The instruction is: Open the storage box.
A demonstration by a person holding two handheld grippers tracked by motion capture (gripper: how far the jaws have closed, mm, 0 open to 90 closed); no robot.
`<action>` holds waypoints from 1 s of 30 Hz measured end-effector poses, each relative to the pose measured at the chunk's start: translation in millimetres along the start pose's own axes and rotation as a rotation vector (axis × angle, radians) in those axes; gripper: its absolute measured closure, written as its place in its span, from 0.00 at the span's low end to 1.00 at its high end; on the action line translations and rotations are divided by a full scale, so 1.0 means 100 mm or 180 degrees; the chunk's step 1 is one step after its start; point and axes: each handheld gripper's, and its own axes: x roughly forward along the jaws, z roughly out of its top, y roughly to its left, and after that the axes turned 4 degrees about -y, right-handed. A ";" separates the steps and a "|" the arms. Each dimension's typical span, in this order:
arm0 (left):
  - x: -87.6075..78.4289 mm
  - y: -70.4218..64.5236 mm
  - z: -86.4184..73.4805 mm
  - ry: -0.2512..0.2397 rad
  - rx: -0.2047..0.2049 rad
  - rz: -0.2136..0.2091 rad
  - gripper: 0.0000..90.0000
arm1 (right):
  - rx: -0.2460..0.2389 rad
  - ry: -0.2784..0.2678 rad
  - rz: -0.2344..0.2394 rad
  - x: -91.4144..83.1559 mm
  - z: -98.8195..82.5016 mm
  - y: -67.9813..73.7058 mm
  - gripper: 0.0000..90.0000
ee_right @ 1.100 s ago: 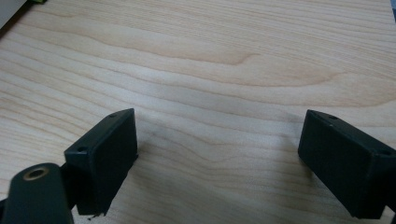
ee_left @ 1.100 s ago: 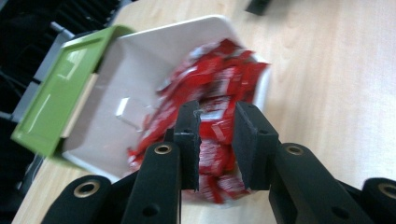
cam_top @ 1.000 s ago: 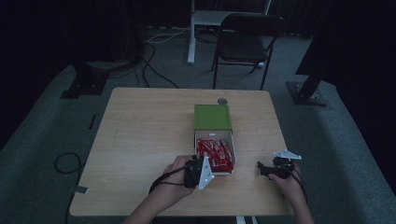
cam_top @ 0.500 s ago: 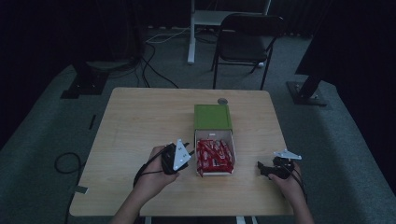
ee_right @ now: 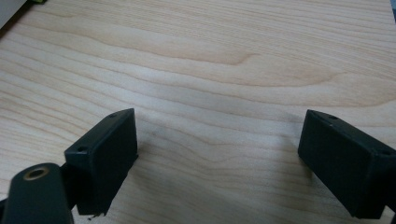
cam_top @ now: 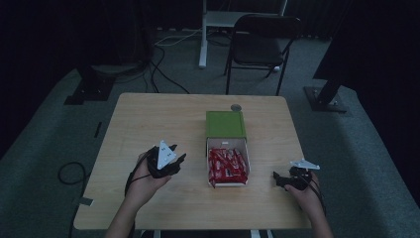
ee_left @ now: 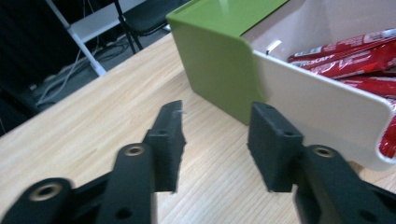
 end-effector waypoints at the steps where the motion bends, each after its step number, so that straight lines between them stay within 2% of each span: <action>1: 0.00 0.02 -0.02 0.0015 -0.0033 0.0001 0.60 | 0.0000 0.0000 0.0000 0.00 0.00 0.00 0.13; 2: 0.00 0.03 -0.04 0.0013 -0.0045 0.0002 0.56 | 0.0000 0.0000 0.0000 0.00 0.00 0.00 0.13; 4: 0.00 0.07 -0.08 0.0001 -0.0178 0.0022 0.47 | 0.0001 0.0000 0.0000 0.00 0.00 0.00 0.13; 5: 0.01 0.10 -0.10 -0.0003 -0.0288 0.0014 0.43 | 0.0000 0.0000 0.0000 0.00 0.00 0.00 0.13; 8: 0.01 0.15 -0.17 0.0052 -0.0418 -0.0006 0.35 | 0.0000 0.0000 0.0000 0.00 0.00 0.00 0.13; 18: 0.05 0.23 -0.42 0.0192 -0.0708 -0.0023 0.28 | -0.0002 0.0001 0.0000 0.00 0.00 0.00 0.13; 20: 0.06 0.25 -0.49 0.0236 -0.0768 0.0012 0.28 | 0.0001 -0.0003 0.0000 0.00 0.00 0.00 0.13; 30: 0.02 0.39 -0.78 0.0401 -0.1024 0.0159 0.14 | -0.0003 -0.0002 0.0000 0.00 0.00 0.00 0.13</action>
